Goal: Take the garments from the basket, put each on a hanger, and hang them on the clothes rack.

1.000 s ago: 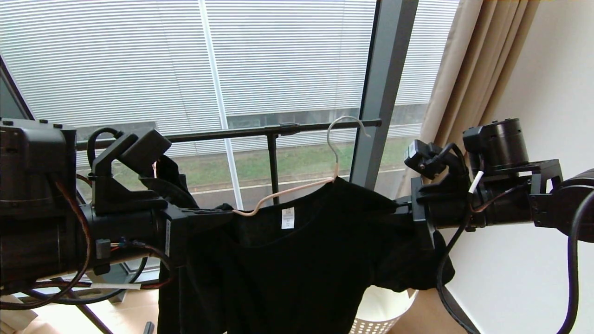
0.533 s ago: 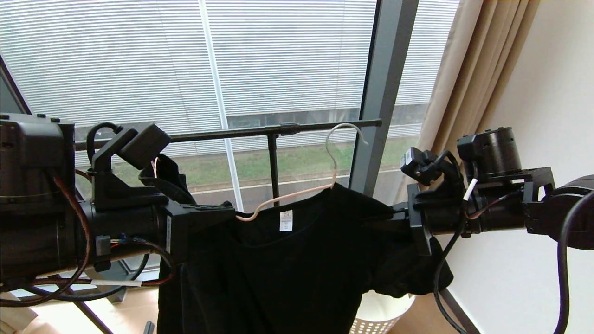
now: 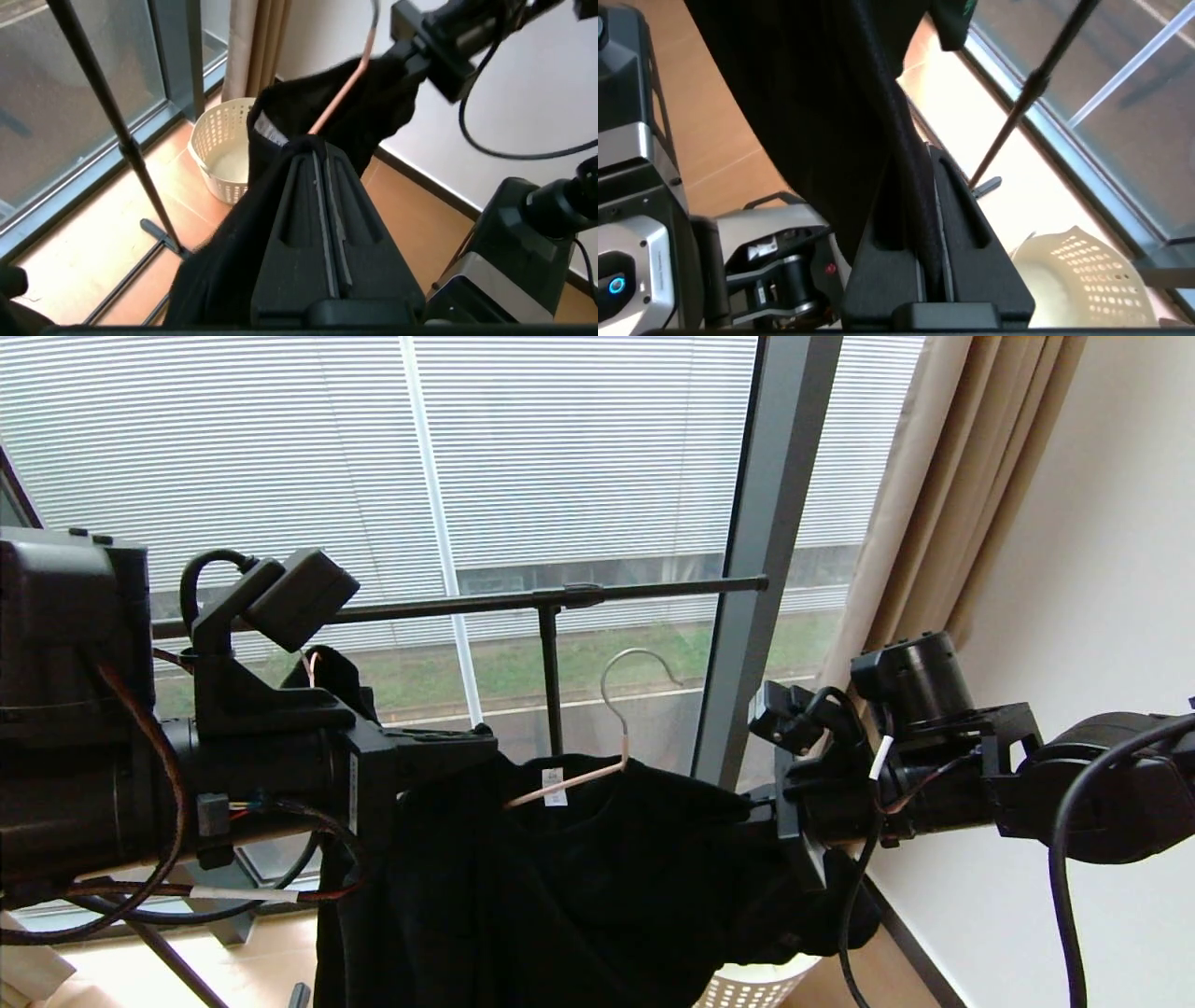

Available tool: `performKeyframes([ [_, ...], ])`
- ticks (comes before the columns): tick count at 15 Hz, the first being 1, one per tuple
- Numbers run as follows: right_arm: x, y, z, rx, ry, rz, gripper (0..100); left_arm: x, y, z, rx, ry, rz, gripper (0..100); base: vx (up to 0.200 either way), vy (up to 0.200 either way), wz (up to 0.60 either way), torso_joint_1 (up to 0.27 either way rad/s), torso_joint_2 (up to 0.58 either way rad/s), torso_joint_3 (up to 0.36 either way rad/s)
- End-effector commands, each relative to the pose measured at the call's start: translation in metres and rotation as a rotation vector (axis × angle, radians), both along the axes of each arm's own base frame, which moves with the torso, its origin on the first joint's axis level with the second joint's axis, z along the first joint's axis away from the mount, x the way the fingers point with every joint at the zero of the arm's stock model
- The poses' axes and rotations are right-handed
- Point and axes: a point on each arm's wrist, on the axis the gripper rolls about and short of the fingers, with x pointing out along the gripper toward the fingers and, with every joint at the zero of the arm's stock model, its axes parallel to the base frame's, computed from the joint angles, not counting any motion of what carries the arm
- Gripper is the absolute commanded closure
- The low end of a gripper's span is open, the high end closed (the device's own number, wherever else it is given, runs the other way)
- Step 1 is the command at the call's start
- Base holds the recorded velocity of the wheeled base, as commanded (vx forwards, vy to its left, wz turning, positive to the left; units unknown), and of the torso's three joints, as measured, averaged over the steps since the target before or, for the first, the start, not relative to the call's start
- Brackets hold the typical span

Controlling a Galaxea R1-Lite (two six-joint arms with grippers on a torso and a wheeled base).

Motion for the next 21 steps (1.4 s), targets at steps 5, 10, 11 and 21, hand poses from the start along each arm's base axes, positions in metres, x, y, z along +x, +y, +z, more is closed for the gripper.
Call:
performKeyframes([
  [5,-0.006,0.0,-0.015,-0.057,-0.026,0.068,100,0.001,0.001,0.001,0.0,-0.003,0.007,100,0.0,0.0,0.0,0.0,0.0,0.0],
  [10,-0.013,-0.01,-0.008,-0.027,-0.063,0.108,100,0.003,0.012,-0.003,0.044,0.02,0.041,100,0.0,0.0,0.0,0.0,0.0,0.0],
  [11,-0.013,-0.01,-0.008,-0.027,-0.063,0.108,100,0.003,0.012,-0.003,0.044,0.02,0.041,100,0.0,0.0,0.0,0.0,0.0,0.0],
  [21,-0.019,0.03,-0.033,-0.047,0.061,0.188,100,0.01,-0.011,0.006,0.052,-0.017,-0.042,100,0.0,0.0,0.0,0.0,0.0,0.0],
])
